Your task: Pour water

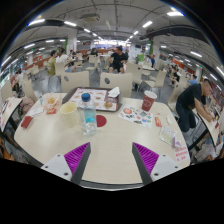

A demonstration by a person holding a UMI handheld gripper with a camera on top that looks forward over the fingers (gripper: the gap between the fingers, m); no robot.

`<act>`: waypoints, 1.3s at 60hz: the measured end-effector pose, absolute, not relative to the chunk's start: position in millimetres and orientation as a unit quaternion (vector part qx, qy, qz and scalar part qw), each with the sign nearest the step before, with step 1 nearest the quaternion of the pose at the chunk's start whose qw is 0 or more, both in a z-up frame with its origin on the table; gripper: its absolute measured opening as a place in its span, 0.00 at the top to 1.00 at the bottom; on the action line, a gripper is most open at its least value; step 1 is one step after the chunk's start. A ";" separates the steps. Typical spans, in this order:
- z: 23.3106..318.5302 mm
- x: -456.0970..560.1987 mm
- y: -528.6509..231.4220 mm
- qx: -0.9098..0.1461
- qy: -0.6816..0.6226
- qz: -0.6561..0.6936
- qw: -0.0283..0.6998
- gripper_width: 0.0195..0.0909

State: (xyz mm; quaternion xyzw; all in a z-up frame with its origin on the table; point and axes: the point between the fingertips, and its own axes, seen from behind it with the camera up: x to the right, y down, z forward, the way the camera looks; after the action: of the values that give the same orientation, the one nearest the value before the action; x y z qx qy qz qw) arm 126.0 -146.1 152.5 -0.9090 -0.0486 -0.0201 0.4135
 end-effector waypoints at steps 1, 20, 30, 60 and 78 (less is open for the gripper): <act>152.7 126.1 -145.6 -0.908 -0.047 -0.021 0.415 0.10; 130.9 49.8 -130.3 -0.902 -0.026 -0.006 0.431 0.09; 118.5 9.6 -76.9 -0.882 -0.002 0.016 0.470 0.09; 75.6 18.3 54.0 -0.836 0.002 -0.029 0.549 0.48; 95.0 20.4 47.3 -0.841 0.014 -0.042 0.540 0.69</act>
State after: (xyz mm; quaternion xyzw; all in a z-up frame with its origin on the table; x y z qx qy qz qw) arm 20.4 47.3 95.0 -0.8407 0.0143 -0.0421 0.5397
